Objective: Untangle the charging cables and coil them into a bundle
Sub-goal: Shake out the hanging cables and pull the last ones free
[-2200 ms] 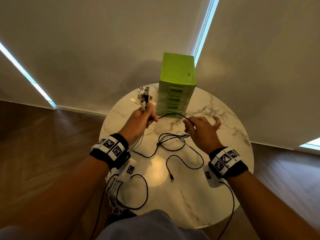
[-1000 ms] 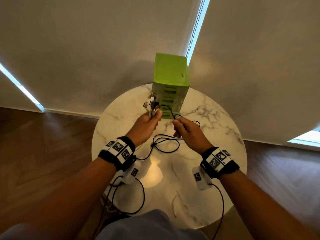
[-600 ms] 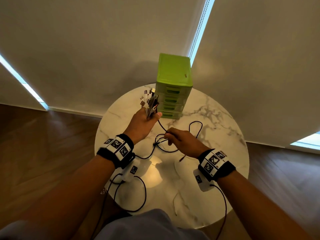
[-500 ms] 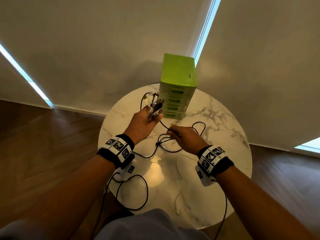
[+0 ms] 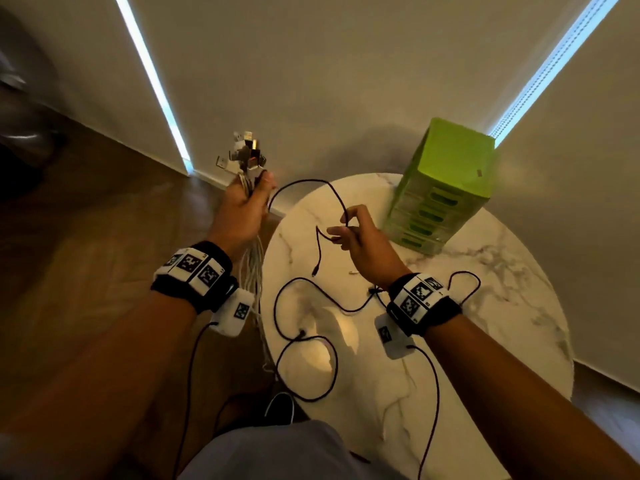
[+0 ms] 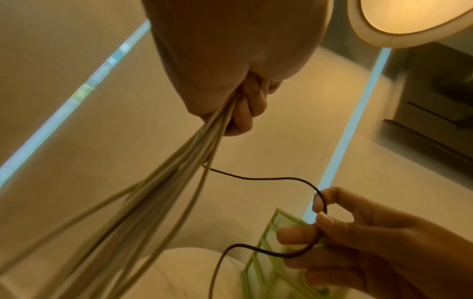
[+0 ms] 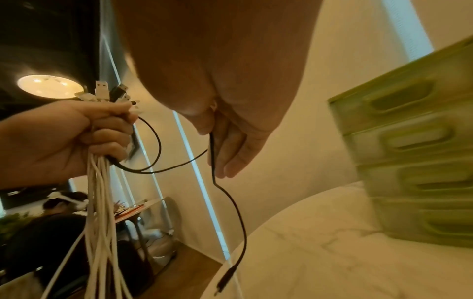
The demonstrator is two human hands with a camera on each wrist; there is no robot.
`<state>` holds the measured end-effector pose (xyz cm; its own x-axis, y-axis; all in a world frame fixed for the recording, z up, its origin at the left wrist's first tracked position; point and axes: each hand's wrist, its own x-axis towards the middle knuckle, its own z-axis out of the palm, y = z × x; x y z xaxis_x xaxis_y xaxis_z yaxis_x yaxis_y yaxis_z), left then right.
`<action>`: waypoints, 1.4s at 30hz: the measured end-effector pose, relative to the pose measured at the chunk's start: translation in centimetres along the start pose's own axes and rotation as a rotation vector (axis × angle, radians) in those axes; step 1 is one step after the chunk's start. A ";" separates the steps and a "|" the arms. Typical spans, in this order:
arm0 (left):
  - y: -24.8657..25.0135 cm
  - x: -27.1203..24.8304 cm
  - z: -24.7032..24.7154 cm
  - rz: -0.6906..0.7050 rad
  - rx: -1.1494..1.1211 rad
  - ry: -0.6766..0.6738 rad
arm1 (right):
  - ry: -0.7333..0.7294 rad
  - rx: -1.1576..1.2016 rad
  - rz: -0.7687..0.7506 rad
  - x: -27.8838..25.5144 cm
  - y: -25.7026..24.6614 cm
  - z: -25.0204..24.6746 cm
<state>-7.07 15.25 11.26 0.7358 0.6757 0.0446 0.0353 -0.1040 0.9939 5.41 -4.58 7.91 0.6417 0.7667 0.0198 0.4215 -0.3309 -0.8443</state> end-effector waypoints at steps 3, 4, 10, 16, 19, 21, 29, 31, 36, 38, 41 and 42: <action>-0.2 -1.1 -3.7 -0.044 -0.168 -0.035 | -0.074 0.083 -0.006 1.6 -1.4 3.9; -0.3 -1.5 -4.9 -0.050 -0.209 -0.035 | -0.099 0.112 -0.009 2.0 -1.9 5.4; -0.6 -3.7 -10.2 -0.088 -0.385 -0.039 | -0.278 0.026 -0.060 2.5 -1.9 13.8; -2.0 -4.9 -13.8 -0.145 -0.472 -0.070 | -0.783 -0.591 0.148 1.5 0.7 18.5; -2.9 -5.3 -14.6 -0.178 -0.419 -0.090 | -0.610 -0.440 0.079 2.7 -0.2 18.6; -3.6 -5.4 -14.9 -0.213 -0.383 -0.113 | -0.459 -0.155 -0.017 4.1 -2.2 18.2; -4.9 -4.0 -14.6 -0.311 -0.224 -0.006 | -0.293 0.128 -0.221 5.3 -10.7 16.3; -5.1 -3.4 -14.5 -0.310 -0.250 0.127 | -0.222 0.120 -0.261 4.9 -10.1 16.3; -5.1 -1.8 -15.8 -0.254 -0.249 0.264 | -0.474 0.030 -0.282 3.5 -5.1 15.6; -5.0 -1.5 -16.0 -0.228 -0.262 0.250 | -0.632 -0.108 -0.293 2.8 -2.5 15.5; -4.8 -1.5 -15.5 -0.204 -0.224 0.186 | -0.617 -0.154 -0.186 2.6 -1.3 15.5; -5.0 -1.5 -15.2 -0.204 -0.208 0.152 | -0.532 -0.142 -0.190 2.9 -1.6 15.6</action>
<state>-18.68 25.83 7.72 0.6179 0.7702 -0.1583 0.0208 0.1852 0.9825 -3.37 6.75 0.97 0.1519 0.9786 -0.1388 0.6033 -0.2030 -0.7713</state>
